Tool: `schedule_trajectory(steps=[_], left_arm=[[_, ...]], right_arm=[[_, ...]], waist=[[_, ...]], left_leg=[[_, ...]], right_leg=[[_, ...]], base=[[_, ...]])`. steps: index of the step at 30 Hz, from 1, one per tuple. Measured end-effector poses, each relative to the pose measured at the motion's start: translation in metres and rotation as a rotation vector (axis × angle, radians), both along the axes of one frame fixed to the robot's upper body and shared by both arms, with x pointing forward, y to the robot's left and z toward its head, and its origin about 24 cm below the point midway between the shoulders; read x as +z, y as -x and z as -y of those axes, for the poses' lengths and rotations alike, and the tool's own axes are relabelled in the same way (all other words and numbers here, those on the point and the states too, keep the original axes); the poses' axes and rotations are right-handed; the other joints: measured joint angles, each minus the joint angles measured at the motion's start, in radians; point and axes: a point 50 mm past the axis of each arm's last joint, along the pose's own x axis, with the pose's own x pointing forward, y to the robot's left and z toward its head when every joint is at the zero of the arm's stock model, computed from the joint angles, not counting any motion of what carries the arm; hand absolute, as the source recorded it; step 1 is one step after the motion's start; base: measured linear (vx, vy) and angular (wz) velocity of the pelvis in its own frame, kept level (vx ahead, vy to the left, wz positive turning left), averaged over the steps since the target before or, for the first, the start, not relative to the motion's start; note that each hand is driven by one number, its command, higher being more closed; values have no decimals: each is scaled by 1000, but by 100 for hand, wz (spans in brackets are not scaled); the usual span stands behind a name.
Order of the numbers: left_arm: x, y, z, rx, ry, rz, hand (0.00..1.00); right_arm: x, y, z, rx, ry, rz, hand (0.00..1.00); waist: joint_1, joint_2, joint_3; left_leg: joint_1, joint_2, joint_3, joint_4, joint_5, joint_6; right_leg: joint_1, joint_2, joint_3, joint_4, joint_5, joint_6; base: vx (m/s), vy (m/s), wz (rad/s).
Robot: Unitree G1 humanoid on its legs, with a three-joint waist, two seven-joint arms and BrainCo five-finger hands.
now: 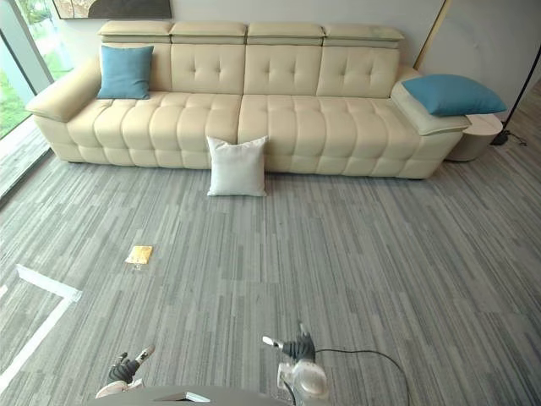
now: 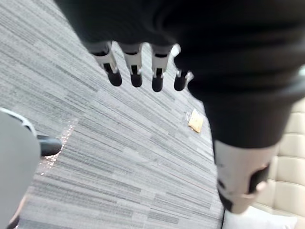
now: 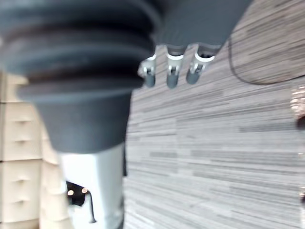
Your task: Pick up cushions and gather them together orderly.
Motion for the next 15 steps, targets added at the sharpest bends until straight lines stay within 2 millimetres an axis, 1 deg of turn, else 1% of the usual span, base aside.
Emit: schedule_trajectory(steps=[1, 4, 7, 15], left_arm=[[-1, 0, -1, -6, -1, -9, 0], [-3, 1, -2, 4, 17, -17, 0], [-4, 1, -3, 22, 31, -25, 0], [-5, 1, -3, 37, 51, -23, 0]], right_arm=[[-4, 5, 6, -19, 10, -30, 0], [-13, 17, 14, -57, 11, -107, 0], [-19, 20, 17, -92, -2, -150, 0], [-25, 25, 20, -160, -34, -202, 0]], waist=[[-1, -1, 0], [0, -2, 0], [5, -5, 2], [11, -5, 1]], left_leg=[[-1, 0, -1, 0, 0, 0], [-2, 0, -1, -1, 0, 0], [-3, 0, -1, -1, -1, 0], [1, 0, -2, -1, -1, 0]], right_leg=[[-1, -2, -12, 3, -2, 0], [-2, -2, -14, 5, -3, 0], [-2, -2, -16, 5, -3, 0], [1, -3, -20, 4, -4, -3]], base=[[0, 0, 0], [-13, -4, 1], [0, 0, 0], [4, -3, 0]])
